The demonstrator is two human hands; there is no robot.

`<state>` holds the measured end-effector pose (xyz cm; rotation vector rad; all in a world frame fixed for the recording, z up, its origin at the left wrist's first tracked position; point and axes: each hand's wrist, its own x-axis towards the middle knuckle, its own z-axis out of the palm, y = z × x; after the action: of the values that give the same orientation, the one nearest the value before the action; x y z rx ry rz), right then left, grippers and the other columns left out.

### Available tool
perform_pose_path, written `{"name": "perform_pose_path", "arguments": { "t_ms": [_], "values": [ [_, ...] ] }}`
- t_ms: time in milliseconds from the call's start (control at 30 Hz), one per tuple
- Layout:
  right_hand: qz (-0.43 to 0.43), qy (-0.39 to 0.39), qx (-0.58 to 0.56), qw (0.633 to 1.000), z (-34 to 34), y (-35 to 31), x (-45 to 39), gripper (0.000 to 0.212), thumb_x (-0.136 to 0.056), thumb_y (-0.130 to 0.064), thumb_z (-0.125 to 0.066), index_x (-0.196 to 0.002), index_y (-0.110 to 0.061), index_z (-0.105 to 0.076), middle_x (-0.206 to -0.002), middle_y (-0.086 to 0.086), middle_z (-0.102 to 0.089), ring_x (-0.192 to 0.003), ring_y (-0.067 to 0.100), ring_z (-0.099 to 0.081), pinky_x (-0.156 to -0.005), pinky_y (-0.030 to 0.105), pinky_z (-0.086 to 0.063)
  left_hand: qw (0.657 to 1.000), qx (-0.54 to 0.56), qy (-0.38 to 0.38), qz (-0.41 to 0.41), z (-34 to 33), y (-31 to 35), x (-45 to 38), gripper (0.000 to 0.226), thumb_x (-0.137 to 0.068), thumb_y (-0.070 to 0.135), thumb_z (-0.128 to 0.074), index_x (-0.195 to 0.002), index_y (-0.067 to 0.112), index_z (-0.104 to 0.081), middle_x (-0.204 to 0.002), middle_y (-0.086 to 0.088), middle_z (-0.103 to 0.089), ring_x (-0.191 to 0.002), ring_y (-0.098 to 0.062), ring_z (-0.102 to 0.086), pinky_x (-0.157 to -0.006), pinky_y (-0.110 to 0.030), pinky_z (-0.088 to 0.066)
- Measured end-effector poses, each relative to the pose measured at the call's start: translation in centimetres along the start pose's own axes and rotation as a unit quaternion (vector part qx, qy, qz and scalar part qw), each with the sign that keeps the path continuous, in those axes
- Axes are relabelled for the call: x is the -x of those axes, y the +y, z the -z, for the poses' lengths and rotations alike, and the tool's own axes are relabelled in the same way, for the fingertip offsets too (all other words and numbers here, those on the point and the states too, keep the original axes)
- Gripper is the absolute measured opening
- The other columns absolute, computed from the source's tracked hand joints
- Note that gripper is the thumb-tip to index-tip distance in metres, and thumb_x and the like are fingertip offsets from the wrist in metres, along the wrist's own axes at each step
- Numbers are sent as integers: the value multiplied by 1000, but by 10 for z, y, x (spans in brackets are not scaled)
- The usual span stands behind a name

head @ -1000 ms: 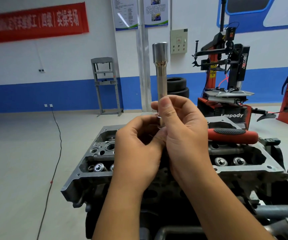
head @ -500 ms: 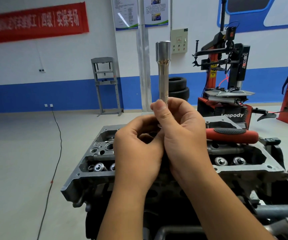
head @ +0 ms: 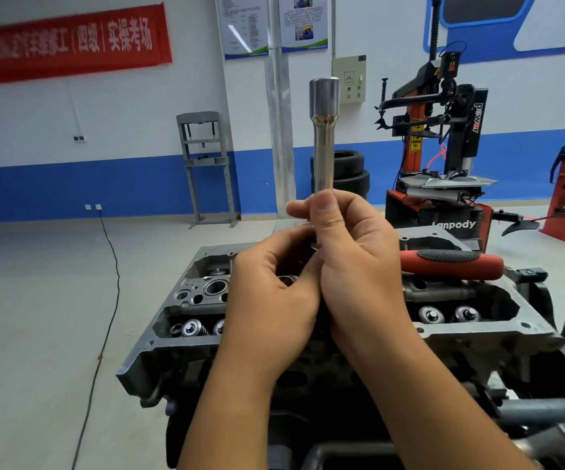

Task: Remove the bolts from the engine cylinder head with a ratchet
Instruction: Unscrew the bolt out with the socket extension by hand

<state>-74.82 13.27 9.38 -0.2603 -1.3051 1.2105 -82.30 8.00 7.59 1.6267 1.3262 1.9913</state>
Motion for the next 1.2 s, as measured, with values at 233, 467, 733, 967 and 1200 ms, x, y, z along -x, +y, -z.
{"name": "perform_pose_path", "arguments": {
  "t_ms": [233,467,733,967,1200],
  "values": [
    [-4,3,-26,1000,1,-1,2,40,-83,-48,-71,-98,-11,-70,-97,13,-75,-89,25,-71,-88,62,-59,997,-14,70,-3,-2,-1,1,19,-88,9,-80,-99,25,-77,-91,7,-80,-84,-16,-77,-77,-36,-65],
    [-14,4,-7,1000,-1,-1,1,46,-87,-54,-56,-92,-13,-75,-88,3,-76,-88,23,-72,-92,59,-59,1000,24,-10,-15,2,1,0,17,-101,17,-64,-108,25,-77,-102,5,-80,-100,-14,-76,-87,-30,-61],
    [1,-3,2,1000,0,0,1,42,-86,-47,-63,-98,-8,-70,-95,9,-76,-85,25,-72,-86,56,-62,999,-1,29,-13,3,-1,1,12,-98,19,-72,-101,29,-79,-96,8,-80,-93,-12,-77,-85,-32,-64],
    [-7,-8,-24,1000,0,-1,2,41,-83,-45,-68,-97,-7,-71,-92,14,-75,-85,27,-71,-88,58,-60,998,1,65,-3,2,-3,0,15,-93,13,-76,-99,26,-78,-93,6,-81,-89,-14,-77,-80,-37,-65],
    [17,-1,14,1000,-1,0,2,40,-91,-43,-60,-95,-6,-72,-92,7,-76,-83,21,-70,-86,50,-60,1000,24,-16,-12,4,-2,0,21,-99,22,-61,-107,27,-79,-103,3,-80,-103,-18,-76,-92,-42,-62]
  ]
}}
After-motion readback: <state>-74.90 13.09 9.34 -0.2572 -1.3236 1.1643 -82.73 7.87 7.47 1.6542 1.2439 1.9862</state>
